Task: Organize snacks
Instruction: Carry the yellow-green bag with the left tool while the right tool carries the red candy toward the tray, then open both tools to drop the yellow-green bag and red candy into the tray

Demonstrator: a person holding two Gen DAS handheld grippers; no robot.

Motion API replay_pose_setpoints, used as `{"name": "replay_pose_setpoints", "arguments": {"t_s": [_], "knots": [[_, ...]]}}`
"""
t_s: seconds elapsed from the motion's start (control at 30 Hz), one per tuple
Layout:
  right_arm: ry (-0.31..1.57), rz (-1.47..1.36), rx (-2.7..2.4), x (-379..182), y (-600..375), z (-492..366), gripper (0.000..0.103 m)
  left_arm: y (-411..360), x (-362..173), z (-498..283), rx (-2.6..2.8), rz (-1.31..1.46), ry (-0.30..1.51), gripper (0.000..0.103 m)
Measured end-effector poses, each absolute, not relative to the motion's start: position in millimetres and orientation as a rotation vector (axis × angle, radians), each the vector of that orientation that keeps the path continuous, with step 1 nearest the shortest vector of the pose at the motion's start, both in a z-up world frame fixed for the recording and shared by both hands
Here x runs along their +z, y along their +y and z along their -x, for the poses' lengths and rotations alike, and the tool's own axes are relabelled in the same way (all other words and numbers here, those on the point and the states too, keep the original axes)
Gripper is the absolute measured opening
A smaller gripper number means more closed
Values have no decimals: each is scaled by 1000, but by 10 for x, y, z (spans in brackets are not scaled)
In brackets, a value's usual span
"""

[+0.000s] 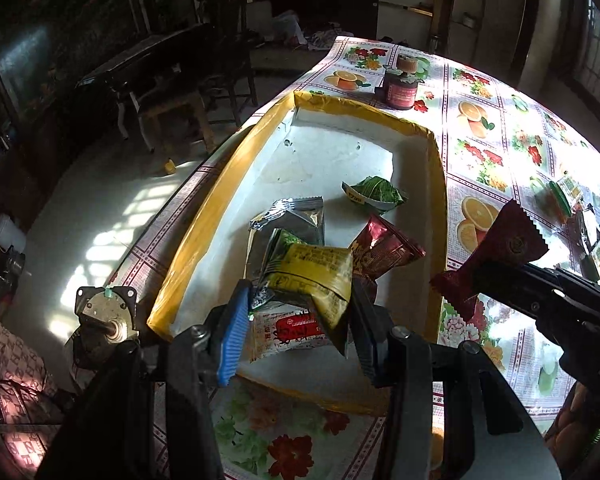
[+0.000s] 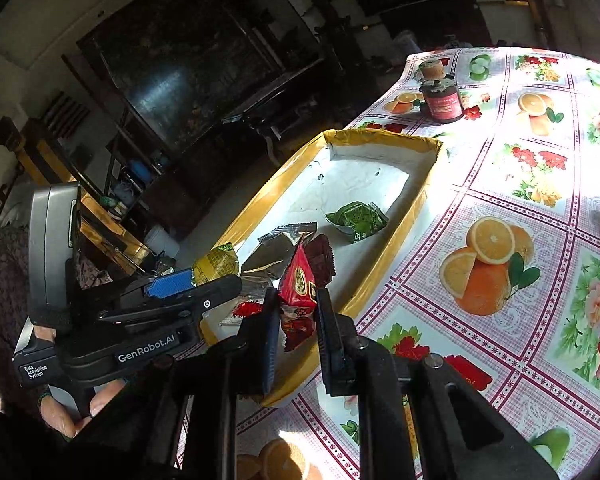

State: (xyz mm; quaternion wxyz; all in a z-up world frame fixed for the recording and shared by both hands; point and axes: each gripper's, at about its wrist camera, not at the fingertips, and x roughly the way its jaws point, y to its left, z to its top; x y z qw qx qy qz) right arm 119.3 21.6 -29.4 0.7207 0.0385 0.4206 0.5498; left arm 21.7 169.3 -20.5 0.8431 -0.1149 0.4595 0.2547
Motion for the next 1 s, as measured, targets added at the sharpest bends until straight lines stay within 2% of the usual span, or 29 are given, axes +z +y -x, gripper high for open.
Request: {"name": "replay_pose_setpoints", "arguments": {"t_s": [0.47,1.0], "knots": [[965,-90,1192,-378,827,-1627,16,1928,-356,-438,573,266,1012,49],[1050,-112,1186,-609,960,-1807,16,2004,-514,-554,584,264,1054,52]]}}
